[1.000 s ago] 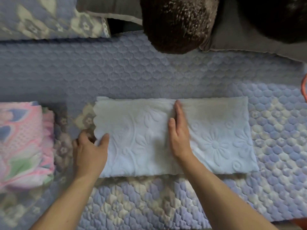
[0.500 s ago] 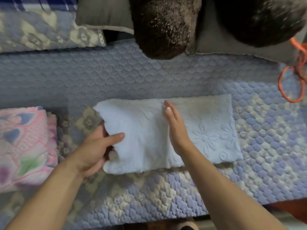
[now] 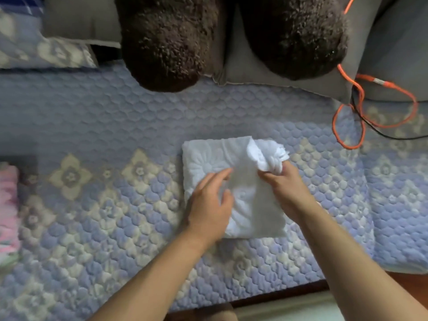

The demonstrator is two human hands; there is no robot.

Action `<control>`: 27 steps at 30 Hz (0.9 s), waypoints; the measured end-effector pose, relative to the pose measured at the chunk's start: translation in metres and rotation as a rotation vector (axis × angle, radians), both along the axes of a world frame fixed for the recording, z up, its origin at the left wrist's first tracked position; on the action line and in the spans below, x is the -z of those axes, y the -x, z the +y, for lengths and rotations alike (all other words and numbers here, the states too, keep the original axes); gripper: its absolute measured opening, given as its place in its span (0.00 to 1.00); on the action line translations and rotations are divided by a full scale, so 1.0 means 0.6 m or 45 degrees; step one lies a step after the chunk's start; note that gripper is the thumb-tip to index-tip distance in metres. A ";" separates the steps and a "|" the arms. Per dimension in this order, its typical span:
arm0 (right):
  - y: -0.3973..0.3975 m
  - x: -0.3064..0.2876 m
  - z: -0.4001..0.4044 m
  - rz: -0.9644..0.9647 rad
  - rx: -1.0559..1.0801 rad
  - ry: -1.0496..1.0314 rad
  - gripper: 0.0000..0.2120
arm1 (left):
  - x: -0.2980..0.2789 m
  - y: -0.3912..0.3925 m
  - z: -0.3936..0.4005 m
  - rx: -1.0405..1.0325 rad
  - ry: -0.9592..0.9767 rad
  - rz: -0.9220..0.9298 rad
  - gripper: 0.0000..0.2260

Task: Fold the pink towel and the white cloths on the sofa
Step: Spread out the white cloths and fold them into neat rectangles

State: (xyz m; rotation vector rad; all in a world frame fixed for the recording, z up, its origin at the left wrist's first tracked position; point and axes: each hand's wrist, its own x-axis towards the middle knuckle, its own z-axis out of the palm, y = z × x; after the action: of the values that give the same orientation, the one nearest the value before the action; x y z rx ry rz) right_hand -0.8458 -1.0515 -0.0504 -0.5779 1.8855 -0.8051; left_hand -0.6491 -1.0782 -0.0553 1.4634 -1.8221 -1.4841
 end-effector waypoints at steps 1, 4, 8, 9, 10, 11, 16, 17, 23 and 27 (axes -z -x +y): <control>0.007 0.012 0.000 0.051 -0.001 -0.004 0.11 | 0.020 -0.011 0.006 0.044 0.280 -0.202 0.21; 0.024 0.045 -0.009 0.135 -0.071 -0.010 0.16 | 0.079 -0.026 0.022 0.355 0.505 -0.708 0.27; 0.035 0.095 -0.012 0.257 -0.082 -0.015 0.29 | 0.124 -0.017 0.038 0.601 0.559 -0.951 0.31; 0.033 0.098 -0.014 0.310 -0.098 -0.039 0.31 | 0.128 -0.013 0.041 0.593 0.580 -0.970 0.31; 0.033 0.102 -0.013 0.380 -0.088 -0.043 0.32 | 0.130 -0.008 0.043 0.589 0.608 -0.987 0.31; 0.033 0.104 -0.010 0.525 -0.053 -0.016 0.33 | 0.131 -0.004 0.045 0.591 0.652 -1.002 0.32; -0.039 0.102 -0.008 1.234 -0.471 0.369 0.28 | 0.143 0.019 0.050 0.647 0.642 -1.075 0.33; -0.048 0.110 -0.007 1.215 -0.634 0.323 0.28 | 0.149 0.021 0.051 0.658 0.627 -1.108 0.34; 0.045 0.184 0.005 0.944 -0.604 -0.206 0.32 | 0.145 0.026 0.023 0.735 0.445 -1.026 0.33; 0.047 0.137 0.029 0.818 -0.455 -0.097 0.40 | 0.093 0.005 0.000 0.395 0.381 -0.737 0.28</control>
State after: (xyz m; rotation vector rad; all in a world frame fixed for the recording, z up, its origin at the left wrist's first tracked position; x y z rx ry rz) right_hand -0.8742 -1.0341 -0.1325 -1.1891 2.2712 -0.3237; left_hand -0.6518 -1.0783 -0.1112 1.6157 -2.5779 -0.8847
